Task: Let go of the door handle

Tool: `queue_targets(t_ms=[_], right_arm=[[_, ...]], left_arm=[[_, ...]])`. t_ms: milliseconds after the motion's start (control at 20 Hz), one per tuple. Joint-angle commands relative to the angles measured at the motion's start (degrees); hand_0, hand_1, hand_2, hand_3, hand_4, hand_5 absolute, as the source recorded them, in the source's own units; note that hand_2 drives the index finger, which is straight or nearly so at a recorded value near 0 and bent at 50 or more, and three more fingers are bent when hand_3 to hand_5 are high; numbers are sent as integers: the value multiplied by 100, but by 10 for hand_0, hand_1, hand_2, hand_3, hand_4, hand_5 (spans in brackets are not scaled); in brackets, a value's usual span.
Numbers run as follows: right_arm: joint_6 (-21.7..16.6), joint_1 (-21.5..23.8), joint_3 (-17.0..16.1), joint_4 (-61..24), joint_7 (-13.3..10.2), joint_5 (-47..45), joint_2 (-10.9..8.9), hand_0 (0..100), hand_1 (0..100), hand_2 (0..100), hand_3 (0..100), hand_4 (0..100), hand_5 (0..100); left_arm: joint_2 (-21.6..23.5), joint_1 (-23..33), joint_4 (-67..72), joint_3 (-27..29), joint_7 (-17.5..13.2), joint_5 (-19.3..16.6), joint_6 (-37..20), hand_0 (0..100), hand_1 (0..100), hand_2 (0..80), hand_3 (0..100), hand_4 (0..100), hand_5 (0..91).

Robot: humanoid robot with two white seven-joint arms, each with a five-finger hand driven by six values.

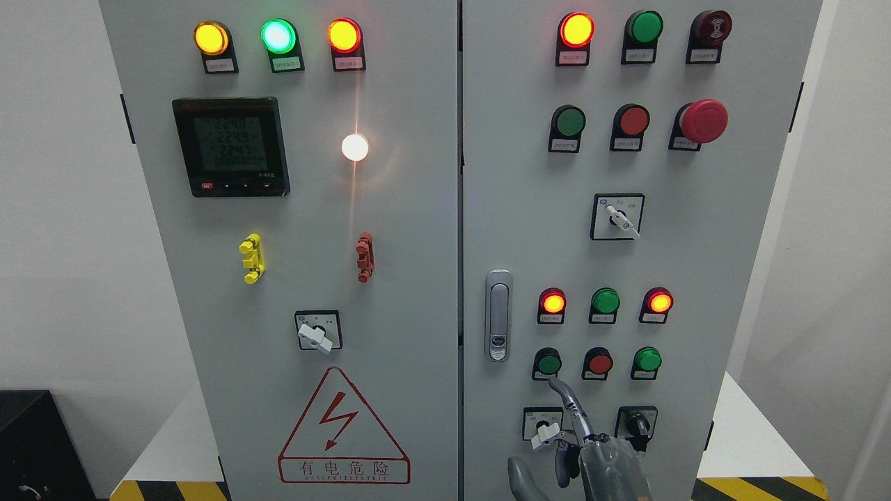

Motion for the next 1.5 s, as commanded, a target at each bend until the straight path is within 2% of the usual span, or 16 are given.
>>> queue_targets(t_ms=[0,150,250,351,601,701,901,1102,1452], right_arm=[[0,-148,92,257,-90,986,-6,316,251,60,1000,1000,1000],[0,-324,118,407,-222,1461,-7,316,246,59,1000,1000,1000],[17,-438,223,495,-240,1620,2,316,245,59,1000,1000,1000],[44,-474,355,504,-353,1786,2,315,244,57,1000,1000,1000],[333,-474,610,557,-530,2411,29,310,241,32,1000,1000,1000],[614,-483,716,627,-539,2420,20,308,240,22,1000,1000,1000],[712,-746,734,802,-539,2613,29,301,237,3,1000,1000,1000],[1019,-948,795,943,-539,2631,29,296,241,0,1000,1000,1000],[1125,-1028,848,1031,-539,2728,37,293,243,0,1000,1000,1000]], left_arm=[[0,-150,167,0,4,0,1,120,556,0,0,0,0],[0,-150,167,0,4,0,1,120,556,0,0,0,0],[0,-150,167,0,4,0,1,120,556,0,0,0,0],[0,-150,167,0,4,0,1,120,556,0,0,0,0],[0,-150,167,0,4,0,1,120,556,0,0,0,0],[0,-150,167,0,4,0,1,120,556,0,0,0,0],[0,-150,167,0,4,0,1,120,556,0,0,0,0],[0,-150,167,0,4,0,1,120,556,0,0,0,0],[0,-150,167,0,4,0,1,120,556,0,0,0,0]])
